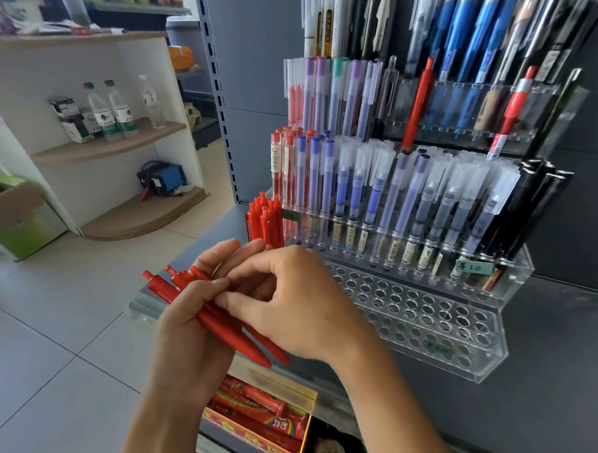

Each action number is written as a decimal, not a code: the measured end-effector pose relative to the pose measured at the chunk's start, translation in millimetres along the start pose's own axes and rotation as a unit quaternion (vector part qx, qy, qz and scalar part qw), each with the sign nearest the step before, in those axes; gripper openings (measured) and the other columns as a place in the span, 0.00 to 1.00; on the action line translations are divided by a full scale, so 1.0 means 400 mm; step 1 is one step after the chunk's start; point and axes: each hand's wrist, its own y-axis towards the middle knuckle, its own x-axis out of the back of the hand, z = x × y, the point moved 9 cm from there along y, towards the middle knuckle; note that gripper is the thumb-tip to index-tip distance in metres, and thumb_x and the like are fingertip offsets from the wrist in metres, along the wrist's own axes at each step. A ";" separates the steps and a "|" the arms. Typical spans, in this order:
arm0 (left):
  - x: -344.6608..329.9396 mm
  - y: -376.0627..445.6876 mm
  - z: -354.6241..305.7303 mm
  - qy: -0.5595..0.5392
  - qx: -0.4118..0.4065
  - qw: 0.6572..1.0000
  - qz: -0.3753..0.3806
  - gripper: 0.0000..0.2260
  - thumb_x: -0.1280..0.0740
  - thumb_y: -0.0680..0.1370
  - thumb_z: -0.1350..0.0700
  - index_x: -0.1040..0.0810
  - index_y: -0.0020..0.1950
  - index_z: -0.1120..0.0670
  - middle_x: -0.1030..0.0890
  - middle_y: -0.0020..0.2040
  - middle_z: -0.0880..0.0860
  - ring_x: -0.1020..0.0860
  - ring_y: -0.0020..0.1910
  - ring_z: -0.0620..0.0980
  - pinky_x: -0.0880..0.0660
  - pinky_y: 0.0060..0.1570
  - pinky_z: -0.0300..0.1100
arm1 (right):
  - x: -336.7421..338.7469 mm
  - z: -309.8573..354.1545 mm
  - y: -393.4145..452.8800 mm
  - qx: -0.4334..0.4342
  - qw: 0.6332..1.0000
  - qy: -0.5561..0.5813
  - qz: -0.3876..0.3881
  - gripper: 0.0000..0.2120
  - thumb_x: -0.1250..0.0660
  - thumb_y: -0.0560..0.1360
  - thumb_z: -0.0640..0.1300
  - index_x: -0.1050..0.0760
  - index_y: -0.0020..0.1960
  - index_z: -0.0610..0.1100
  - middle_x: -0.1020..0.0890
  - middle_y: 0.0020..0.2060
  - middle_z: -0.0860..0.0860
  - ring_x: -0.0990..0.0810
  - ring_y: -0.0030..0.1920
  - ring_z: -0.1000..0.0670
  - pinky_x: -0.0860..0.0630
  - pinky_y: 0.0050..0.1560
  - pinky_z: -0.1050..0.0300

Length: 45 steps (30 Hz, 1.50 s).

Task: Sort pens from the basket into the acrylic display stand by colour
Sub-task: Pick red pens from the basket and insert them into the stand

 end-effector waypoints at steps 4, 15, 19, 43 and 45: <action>-0.011 -0.003 0.008 0.005 0.014 1.000 0.025 0.18 0.45 0.72 0.65 0.15 0.47 0.56 0.16 0.57 0.61 0.15 0.55 0.58 0.17 0.47 0.47 | -0.012 -0.015 -0.004 -0.021 0.999 0.005 0.034 0.11 0.26 0.76 0.49 0.16 0.57 0.52 0.13 0.47 0.55 0.16 0.46 0.58 0.17 0.53 0.58; -0.026 0.017 0.027 -0.116 0.070 0.982 0.134 0.23 0.37 0.70 0.64 0.20 0.64 0.63 0.24 0.69 0.66 0.23 0.67 0.64 0.23 0.62 0.55 | 0.002 0.009 -0.016 -0.018 0.999 0.012 0.031 0.06 0.27 0.77 0.47 0.17 0.53 0.50 0.14 0.44 0.55 0.17 0.43 0.59 0.19 0.47 0.63; -0.006 0.004 0.035 -0.142 0.077 0.975 0.151 0.26 0.50 0.76 0.68 0.37 0.75 0.70 0.37 0.76 0.70 0.36 0.76 0.68 0.40 0.75 0.61 | 0.008 0.020 -0.018 -0.004 1.000 0.012 0.027 0.09 0.26 0.77 0.47 0.17 0.57 0.49 0.15 0.46 0.56 0.17 0.45 0.58 0.17 0.50 0.60; 0.057 0.038 -0.023 0.004 -0.027 1.000 -0.013 0.20 0.35 0.57 0.59 0.13 0.46 0.57 0.15 0.56 0.59 0.18 0.61 0.59 0.19 0.56 0.50 | 0.252 -0.007 -0.042 0.126 0.929 0.142 -0.317 0.05 0.25 0.76 0.38 0.16 0.50 0.45 0.14 0.40 0.55 0.14 0.41 0.54 0.18 0.43 0.61; 0.056 0.038 -0.021 0.003 -0.026 1.000 -0.013 0.19 0.37 0.59 0.60 0.13 0.45 0.57 0.15 0.56 0.59 0.18 0.60 0.59 0.19 0.55 0.49 | 0.237 -0.023 -0.033 0.107 0.932 0.126 -0.321 0.04 0.25 0.76 0.39 0.16 0.50 0.45 0.14 0.40 0.57 0.14 0.40 0.56 0.18 0.43 0.62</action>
